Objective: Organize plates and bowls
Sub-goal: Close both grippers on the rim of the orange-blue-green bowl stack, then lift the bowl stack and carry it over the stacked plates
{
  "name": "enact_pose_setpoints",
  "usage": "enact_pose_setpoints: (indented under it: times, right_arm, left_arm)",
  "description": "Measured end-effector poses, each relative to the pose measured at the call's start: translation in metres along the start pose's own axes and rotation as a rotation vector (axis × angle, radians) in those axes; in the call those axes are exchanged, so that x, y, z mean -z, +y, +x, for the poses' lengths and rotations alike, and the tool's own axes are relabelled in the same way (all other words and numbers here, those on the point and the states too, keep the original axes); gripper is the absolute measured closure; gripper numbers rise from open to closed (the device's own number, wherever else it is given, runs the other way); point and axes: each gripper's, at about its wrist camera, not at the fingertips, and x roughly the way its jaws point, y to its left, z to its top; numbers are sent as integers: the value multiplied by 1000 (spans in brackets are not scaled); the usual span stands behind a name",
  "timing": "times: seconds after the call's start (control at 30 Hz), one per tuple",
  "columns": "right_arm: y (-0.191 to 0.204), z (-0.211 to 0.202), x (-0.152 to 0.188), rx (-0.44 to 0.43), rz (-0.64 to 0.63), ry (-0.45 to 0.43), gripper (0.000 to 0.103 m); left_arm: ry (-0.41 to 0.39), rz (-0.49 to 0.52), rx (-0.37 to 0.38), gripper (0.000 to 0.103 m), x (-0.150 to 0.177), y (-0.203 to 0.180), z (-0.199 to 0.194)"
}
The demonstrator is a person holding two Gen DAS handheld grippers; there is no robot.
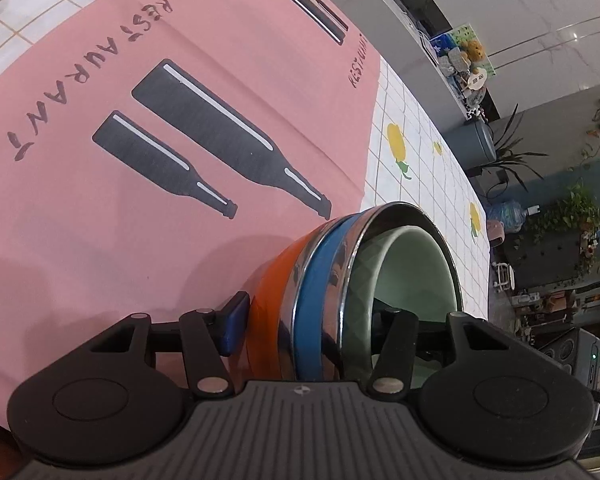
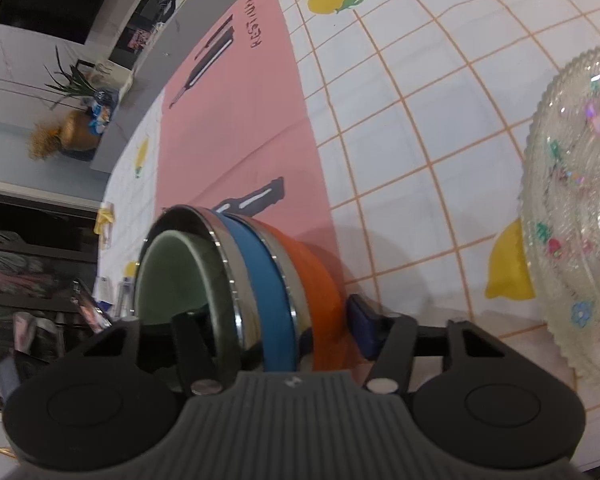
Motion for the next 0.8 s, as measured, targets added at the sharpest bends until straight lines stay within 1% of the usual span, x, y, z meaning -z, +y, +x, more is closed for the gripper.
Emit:
enact_pose_setpoints:
  times: [0.13,0.27,0.43,0.6,0.8]
  right_arm:
    - [-1,0,1,-5,2,-7,49]
    - [-2,-2,0,-9,4,-13,50]
    - [-4,-5,0,-5,-14,-24,51]
    - [-7,-10,2,-26,-25,-33,51]
    - [-9,-30,4,-51,-32,-66,51]
  left_arm:
    - [-6,8,-12,43,1,-5,0]
    - [-12,62,-38,44,6,-15,-2]
    - [-13,61,-28,44,9,-16,-1]
    - [-24,84,-23,44,12,-22,-5]
    - [-42,123,-13,44,20,-43,-10]
